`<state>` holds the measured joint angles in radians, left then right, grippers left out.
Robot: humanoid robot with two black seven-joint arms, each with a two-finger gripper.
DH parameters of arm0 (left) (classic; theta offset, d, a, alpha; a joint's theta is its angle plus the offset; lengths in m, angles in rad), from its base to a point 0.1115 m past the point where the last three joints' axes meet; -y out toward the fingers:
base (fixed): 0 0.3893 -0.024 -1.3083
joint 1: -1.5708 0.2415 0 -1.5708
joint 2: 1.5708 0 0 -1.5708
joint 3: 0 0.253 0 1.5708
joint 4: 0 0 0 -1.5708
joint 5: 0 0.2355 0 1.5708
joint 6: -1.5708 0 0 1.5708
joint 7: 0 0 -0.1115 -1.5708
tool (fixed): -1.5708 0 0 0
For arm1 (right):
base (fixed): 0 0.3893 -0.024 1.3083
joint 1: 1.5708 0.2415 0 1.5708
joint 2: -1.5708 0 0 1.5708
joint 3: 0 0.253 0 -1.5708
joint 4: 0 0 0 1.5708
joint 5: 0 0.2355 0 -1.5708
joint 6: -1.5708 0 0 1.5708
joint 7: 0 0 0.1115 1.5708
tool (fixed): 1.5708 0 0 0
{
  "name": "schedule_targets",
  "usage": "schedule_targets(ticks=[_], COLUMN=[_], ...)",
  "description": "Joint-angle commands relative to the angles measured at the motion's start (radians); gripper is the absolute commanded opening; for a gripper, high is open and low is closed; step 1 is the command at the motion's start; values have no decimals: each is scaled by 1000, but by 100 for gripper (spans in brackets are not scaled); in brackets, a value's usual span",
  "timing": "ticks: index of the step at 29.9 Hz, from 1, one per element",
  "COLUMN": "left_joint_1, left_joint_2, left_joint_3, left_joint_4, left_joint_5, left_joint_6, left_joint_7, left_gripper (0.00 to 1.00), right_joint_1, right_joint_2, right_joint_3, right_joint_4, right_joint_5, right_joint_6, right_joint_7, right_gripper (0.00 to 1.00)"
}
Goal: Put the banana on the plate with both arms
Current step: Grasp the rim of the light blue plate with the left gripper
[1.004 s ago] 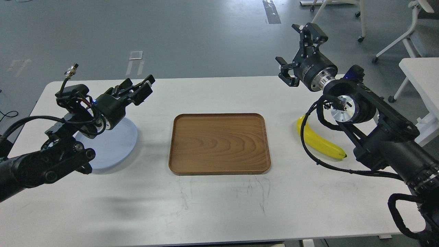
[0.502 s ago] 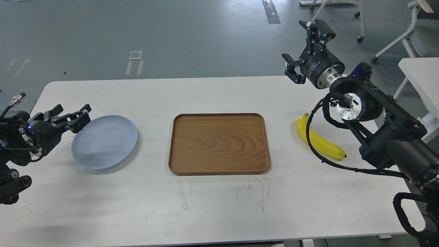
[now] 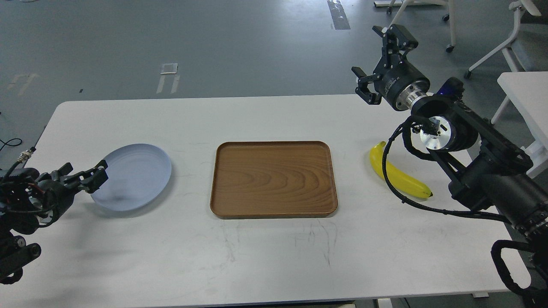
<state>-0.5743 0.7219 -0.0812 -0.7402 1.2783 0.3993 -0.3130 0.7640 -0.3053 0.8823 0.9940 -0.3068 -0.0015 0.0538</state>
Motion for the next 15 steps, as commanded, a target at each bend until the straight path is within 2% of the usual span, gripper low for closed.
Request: schedule_targets(ticks=[1, 5, 9, 13, 15], left_joint_1=[1, 2, 24, 24, 24], left_joint_2=[-33, -55, -64, -90, -91], left_joint_3=[0, 0, 0, 0, 0], left_joint_4=[54, 85, 111, 169, 183], left_joint_5=[-2, -2, -16, -40, -45], left_joint_6=[-8, -11, -25, -43, -47], left_joint_7=[-23, -29, -32, -37, -52], left_gripper=[96, 94, 82, 82, 82], right_joint_1=[-3, -3, -3, -3, -3], right_joint_2=[0, 0, 0, 0, 0], right_joint_3=[0, 0, 0, 0, 0], right_joint_4=[0, 0, 0, 0, 0], right_joint_5=[0, 0, 0, 0, 0], right_joint_6=[0, 0, 0, 0, 0], right_joint_7=[0, 0, 0, 0, 0], right_gripper=[100, 100, 100, 100, 100])
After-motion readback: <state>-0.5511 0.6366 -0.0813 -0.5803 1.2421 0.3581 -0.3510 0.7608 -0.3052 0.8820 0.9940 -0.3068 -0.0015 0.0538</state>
